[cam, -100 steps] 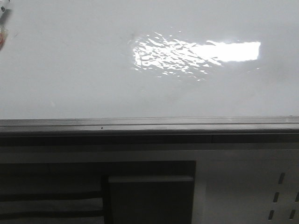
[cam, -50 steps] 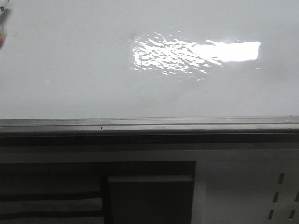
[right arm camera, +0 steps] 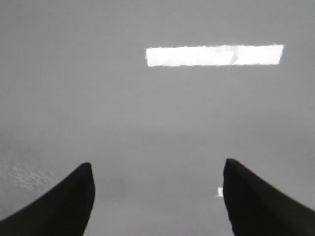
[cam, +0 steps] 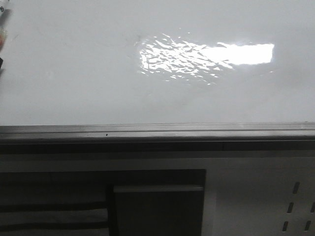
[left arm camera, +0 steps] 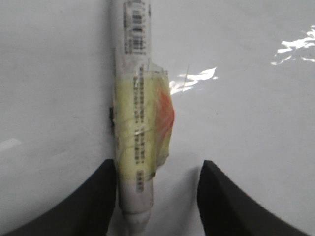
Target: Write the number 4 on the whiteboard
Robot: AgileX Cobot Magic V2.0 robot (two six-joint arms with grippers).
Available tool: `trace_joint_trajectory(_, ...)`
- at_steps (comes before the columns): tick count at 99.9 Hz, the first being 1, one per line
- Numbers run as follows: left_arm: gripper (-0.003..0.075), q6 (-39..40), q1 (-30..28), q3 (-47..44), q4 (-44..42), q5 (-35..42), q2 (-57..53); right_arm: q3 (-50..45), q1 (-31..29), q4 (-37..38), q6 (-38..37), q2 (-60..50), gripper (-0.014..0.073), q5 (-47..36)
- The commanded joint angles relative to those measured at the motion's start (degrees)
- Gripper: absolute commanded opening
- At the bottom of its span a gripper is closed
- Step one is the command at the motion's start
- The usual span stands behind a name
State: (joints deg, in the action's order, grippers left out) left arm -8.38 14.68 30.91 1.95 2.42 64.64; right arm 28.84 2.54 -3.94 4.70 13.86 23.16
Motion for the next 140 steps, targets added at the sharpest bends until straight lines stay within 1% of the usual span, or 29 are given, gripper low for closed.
trace_joint_trajectory(1, 0.0291, 0.0, 0.5, 2.1, 0.0, 5.9, -0.5, 1.9, -0.4, 0.5, 0.5, 1.1, 0.049, -4.2)
trace_joint_trajectory(18, 0.0217, 0.0, 0.5, 2.1, 0.0, 5.9, -0.4, 1.9, -0.4, 0.5, 0.5, 1.1, 0.049, -4.2)
trace_joint_trajectory(30, 0.0185, 0.0, 0.5, 2.1, 0.0, 5.9, -0.4, 1.9, -0.4, 0.5, 0.5, 1.1, 0.049, -4.2)
trace_joint_trajectory(78, 0.0179, 0.0, 0.5, 2.1, 0.0, 5.9, 0.9, 1.9, -0.4, 0.5, 0.5, 1.1, 0.049, -4.4)
trace_joint_trajectory(85, 0.0143, 0.0, 0.5, 2.1, 0.0, 5.9, 0.9, 1.9, -0.4, 0.5, 0.5, 1.1, 0.049, -4.5)
trace_joint_trajectory(96, 0.0058, 0.0, 0.5, 2.1, 0.0, 5.9, 0.9, 1.9, -0.4, 0.5, 0.5, 1.1, 0.049, -4.5)
trace_joint_trajectory(111, -0.0019, 0.0, 0.5, 2.1, 0.0, 5.9, 0.9, 1.9, -0.4, 0.5, 0.5, 1.1, 0.049, -4.5)
trace_joint_trajectory(122, -0.002, 0.0, 0.5, 2.1, 0.0, 5.8, 0.9, 1.9, -0.4, 0.5, 0.5, 1.1, 0.049, -4.5)
trace_joint_trajectory(129, -0.002, 0.0, 0.8, 3.2, 0.0, 3.2, 0.0, 3.2, -0.4, -0.2, 0.5, 1.4, 0.049, -2.4)
trace_joint_trajectory(136, -0.002, 0.0, 1.3, 5.8, -0.1, -3.2, -1.1, 6.1, -0.4, -0.5, 0.5, 2.7, 0.049, 3.2)
trace_joint_trajectory(140, -0.002, 0.0, 1.9, 7.7, -0.6, -8.3, -1.5, 8.0, -0.3, -0.7, 0.5, 3.7, 0.049, 6.6)
